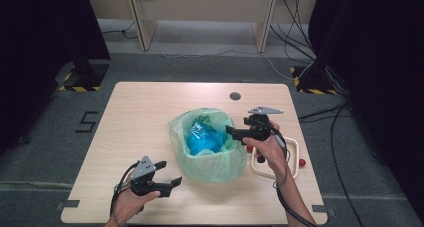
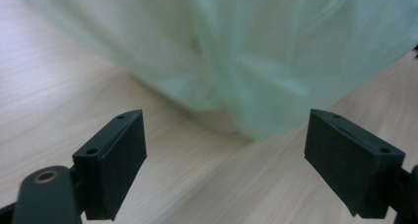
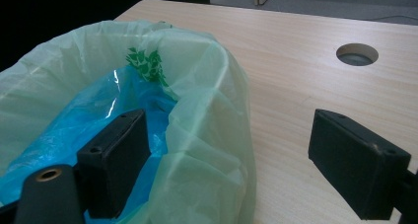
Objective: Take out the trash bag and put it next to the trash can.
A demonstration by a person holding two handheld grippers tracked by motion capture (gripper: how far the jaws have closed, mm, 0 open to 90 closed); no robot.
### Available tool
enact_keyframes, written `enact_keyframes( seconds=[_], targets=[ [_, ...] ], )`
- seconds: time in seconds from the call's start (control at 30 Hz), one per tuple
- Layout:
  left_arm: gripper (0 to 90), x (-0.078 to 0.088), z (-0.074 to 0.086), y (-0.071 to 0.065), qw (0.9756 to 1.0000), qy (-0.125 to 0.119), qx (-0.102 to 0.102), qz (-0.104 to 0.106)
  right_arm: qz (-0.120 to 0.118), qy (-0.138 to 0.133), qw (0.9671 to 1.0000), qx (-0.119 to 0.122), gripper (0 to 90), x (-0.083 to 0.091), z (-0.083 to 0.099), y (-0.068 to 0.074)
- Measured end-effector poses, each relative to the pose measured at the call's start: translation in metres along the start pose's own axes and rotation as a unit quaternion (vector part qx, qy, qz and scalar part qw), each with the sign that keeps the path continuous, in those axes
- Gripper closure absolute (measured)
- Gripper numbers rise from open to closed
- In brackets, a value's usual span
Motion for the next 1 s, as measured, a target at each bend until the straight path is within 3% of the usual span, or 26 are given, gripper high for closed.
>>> enact_keyframes(
  seconds=[0.13,0.27,0.4,0.63,0.77,1.0],
  targets=[
    [15.0,-0.008,-0.011,-0.011,0.9996,-0.018,0.010,0.021,-0.003,0.000,1.0000,0.003,16.0,0.000,-0.001,0.002],
    [14.9,-0.013,-0.019,-0.019,0.9993,-0.027,-0.001,0.025,-0.005,0.001,1.0000,0.006,16.0,-0.001,-0.002,0.004],
    [14.9,-0.017,-0.024,-0.024,0.9993,-0.032,-0.009,0.016,-0.004,0.003,0.9999,0.009,16.0,-0.004,-0.004,0.006],
    [14.9,-0.023,-0.031,-0.017,0.9992,-0.033,-0.019,-0.010,0.002,0.018,0.9995,0.027,17.6,-0.017,-0.006,0.007],
    [14.9,-0.025,-0.034,-0.018,0.9986,-0.026,-0.041,-0.020,0.004,0.025,0.9989,0.041,19.1,-0.023,-0.011,0.009],
    [15.5,-0.026,-0.033,-0.015,0.9984,-0.014,-0.042,-0.035,0.011,0.041,0.9966,0.070,25.4,-0.032,-0.022,0.009]
  ],
)
Point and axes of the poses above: each handheld gripper's, and its own axes: x roughly backward along the jaws, z roughly out of its underside, y roughly to its left, the point moved 8 cm from there along -x, roughly forward along the jaws, and after that the axes turned 9 degrees about -x, right-handed, at the moved point
